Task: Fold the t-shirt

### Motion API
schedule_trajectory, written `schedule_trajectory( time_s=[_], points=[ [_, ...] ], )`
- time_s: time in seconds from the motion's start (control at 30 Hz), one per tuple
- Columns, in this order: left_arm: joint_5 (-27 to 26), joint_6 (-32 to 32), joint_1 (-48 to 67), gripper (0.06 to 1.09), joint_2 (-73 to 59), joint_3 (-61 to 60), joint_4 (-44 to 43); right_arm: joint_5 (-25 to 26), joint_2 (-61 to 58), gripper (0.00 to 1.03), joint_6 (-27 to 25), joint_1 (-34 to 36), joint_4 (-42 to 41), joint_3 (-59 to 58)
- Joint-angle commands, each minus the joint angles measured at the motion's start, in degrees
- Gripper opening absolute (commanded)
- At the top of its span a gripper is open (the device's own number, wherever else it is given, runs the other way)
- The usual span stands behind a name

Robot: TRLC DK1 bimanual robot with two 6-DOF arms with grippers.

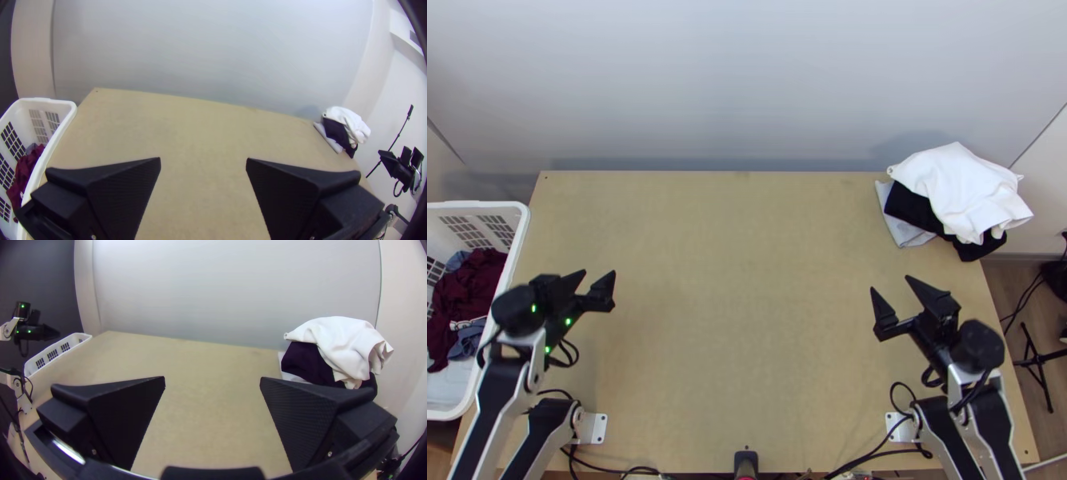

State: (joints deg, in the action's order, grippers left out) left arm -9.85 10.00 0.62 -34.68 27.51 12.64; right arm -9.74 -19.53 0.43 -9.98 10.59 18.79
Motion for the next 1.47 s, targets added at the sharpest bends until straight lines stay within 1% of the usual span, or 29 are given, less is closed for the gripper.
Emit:
schedule_trajectory(
  time_s=[0.0,0.07,0.13,0.2,0.33,0.37,0.4,0.5,0.63,1.43],
  points=[
    [1.67,-0.07,-1.33,0.99,12.35,-13.97,-11.77,0.86,11.18,0.99,3.09,-2.15,-10.15,-12.46],
    [1.67,-0.16,-1.59,1.0,17.54,-16.78,-12.12,1.04,15.4,0.99,3.0,-2.06,-11.82,-15.01],
    [1.67,-0.95,-1.94,1.0,25.18,-19.25,-11.33,1.21,19.7,0.99,2.91,-2.06,-11.47,-16.68],
    [1.67,-2.09,-2.03,1.0,35.12,-21.62,-7.81,1.65,19.88,0.99,3.0,-2.24,-11.12,-17.12],
    [1.76,-2.18,-4.31,1.0,35.03,-23.38,-6.32,2.0,19.79,0.99,3.88,-2.59,-9.8,-17.12],
    [1.67,-2.35,-4.14,1.03,34.76,-24.17,-5.35,2.18,19.79,0.99,4.32,-2.68,-9.8,-17.12],
    [1.67,-2.27,-3.87,1.04,34.59,-24.52,-4.65,2.62,19.7,0.99,5.02,-2.59,-9.53,-17.12],
    [1.58,-0.95,-3.35,1.04,34.5,-24.34,-3.77,2.71,19.27,0.99,5.64,-2.59,-9.45,-17.03],
    [1.58,-1.83,-3.96,1.04,34.68,-24.34,-3.77,2.79,19.53,0.99,4.94,-1.01,-9.62,-17.12],
    [1.58,-1.83,-3.87,1.04,34.76,-24.34,-3.77,2.79,19.53,0.99,4.85,-1.1,-9.71,-17.12]
  ],
)
